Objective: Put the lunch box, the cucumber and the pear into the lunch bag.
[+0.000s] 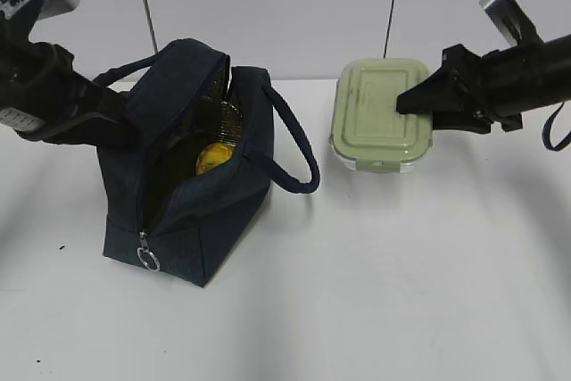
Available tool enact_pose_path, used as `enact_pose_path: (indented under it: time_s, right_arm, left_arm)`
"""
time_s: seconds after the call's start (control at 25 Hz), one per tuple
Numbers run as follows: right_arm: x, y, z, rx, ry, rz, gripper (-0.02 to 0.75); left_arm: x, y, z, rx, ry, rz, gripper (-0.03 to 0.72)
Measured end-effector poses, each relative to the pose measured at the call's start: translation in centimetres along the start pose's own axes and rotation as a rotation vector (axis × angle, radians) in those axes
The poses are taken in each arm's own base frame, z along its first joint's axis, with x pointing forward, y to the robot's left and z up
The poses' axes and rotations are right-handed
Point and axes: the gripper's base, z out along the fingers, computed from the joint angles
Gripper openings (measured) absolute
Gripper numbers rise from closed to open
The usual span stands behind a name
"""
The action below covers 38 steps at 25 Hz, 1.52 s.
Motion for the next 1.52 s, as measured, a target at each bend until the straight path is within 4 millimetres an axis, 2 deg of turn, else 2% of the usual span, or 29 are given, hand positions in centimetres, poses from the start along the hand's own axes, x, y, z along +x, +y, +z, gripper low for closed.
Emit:
enact_pose_path:
  time_s: [0.16,0.28,0.4,0.52,0.64,0.72,0.88,0.96,1.08,1.24,1.52]
  right_arm:
    - [-1.2,2.9,-0.6,-0.076,-0.005,-0.058,0.338]
    - [-2.5,6.6,0.0,-0.187,-0.019,-0.102,0.338]
    - [-2.7,10.7,1.6,-0.264,0.006,-0.154,0.338]
    - [-1.9,14.9,3.6,-0.314,0.025,-0.209,0.337]
    - [-0.9,17.3,5.4,-0.332,0.037,-0.226,0.337]
    - [-0.4,17.5,6.8,-0.302,0.047,-0.221,0.337]
    - [0.7,14.9,9.1,-0.096,0.133,-0.252,0.337]
    - [1.1,13.9,9.5,-0.015,0.180,-0.279,0.336]
    - [1.4,12.9,9.8,0.072,0.212,-0.218,0.336]
    - [2.7,13.6,11.9,0.085,0.230,-0.188,0.336]
    - [4.8,16.1,16.1,0.028,0.239,-0.212,0.336]
  left_arm:
    - [0.0,0.0,0.0,-0.001,-0.001,0.000,-0.020]
    - [0.0,0.0,0.0,-0.001,-0.001,0.000,-0.020]
    - [0.0,0.0,0.0,-0.001,-0.001,0.000,-0.020]
    - [0.0,0.0,0.0,-0.001,-0.001,0.000,-0.020]
    - [0.0,0.0,0.0,-0.001,-0.001,0.000,-0.020]
    - [0.0,0.0,0.0,-0.001,-0.001,0.000,-0.020]
    - [0.0,0.0,0.0,-0.001,-0.002,0.000,-0.020]
    - [0.0,0.0,0.0,-0.002,-0.003,-0.001,-0.020]
    - [-0.1,0.0,0.0,0.000,-0.006,-0.003,-0.020]
    - [-0.1,0.0,0.0,0.000,-0.006,-0.002,-0.020]
    - [0.0,0.0,0.0,-0.001,-0.004,0.001,-0.020]
